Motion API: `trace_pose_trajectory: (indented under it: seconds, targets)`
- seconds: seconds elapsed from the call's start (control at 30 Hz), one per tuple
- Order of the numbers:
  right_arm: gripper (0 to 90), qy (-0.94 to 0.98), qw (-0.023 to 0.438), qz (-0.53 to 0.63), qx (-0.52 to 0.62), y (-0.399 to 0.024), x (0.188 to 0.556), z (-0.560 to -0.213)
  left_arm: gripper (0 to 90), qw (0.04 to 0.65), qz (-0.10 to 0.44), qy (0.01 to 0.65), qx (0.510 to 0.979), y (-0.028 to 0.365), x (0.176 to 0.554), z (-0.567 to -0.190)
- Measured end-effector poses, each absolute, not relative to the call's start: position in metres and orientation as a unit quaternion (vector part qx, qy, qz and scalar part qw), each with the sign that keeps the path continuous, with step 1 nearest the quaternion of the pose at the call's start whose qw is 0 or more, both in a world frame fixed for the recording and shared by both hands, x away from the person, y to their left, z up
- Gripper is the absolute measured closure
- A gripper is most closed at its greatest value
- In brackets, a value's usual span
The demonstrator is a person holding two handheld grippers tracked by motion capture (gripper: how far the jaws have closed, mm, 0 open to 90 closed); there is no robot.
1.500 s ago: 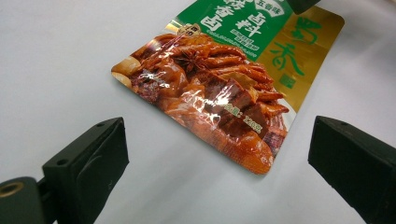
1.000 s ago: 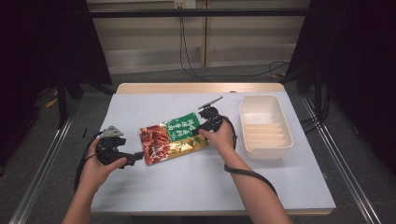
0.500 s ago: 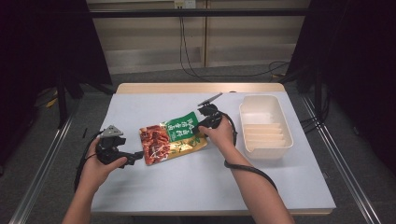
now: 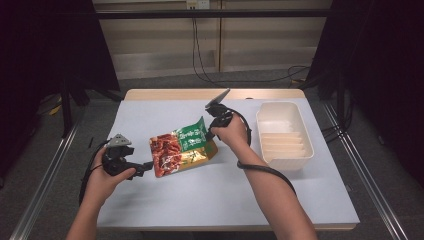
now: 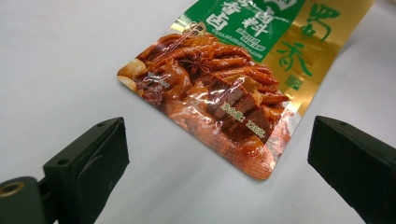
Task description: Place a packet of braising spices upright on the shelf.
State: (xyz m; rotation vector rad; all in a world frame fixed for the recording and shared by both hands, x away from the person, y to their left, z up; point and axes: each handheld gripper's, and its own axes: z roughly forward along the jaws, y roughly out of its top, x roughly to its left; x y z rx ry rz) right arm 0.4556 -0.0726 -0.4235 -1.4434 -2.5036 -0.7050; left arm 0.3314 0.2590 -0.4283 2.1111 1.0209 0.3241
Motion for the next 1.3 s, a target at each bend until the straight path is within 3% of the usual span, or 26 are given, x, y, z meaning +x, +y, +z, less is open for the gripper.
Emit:
trace_pose_trajectory:
  seconds: [0.27, 0.47, 0.8, 1.03, 1.3]
  targets:
    - [90.0, -0.853, 0.108, -0.209, -0.466, -0.058, 0.468, -0.361, 5.1, 0.381, 0.130, 0.399, 0.824, 0.260, 0.331, -0.426]
    - [90.0, -0.864, 0.094, -0.199, -0.454, -0.050, 0.472, -0.311, 5.1, 0.385, 0.129, 0.400, 0.821, 0.262, 0.330, -0.423]
    - [90.0, -0.911, 0.020, -0.105, -0.398, -0.045, 0.468, -0.234, 5.1, 0.386, 0.132, 0.399, 0.821, 0.264, 0.329, -0.421]
    - [90.0, -0.930, -0.027, -0.074, -0.360, -0.065, 0.462, -0.207, 5.1, 0.384, 0.134, 0.401, 0.821, 0.262, 0.329, -0.420]
    - [90.0, -0.952, -0.022, -0.069, -0.296, -0.086, 0.456, -0.198, 5.1, 0.384, 0.130, 0.397, 0.823, 0.258, 0.328, -0.421]
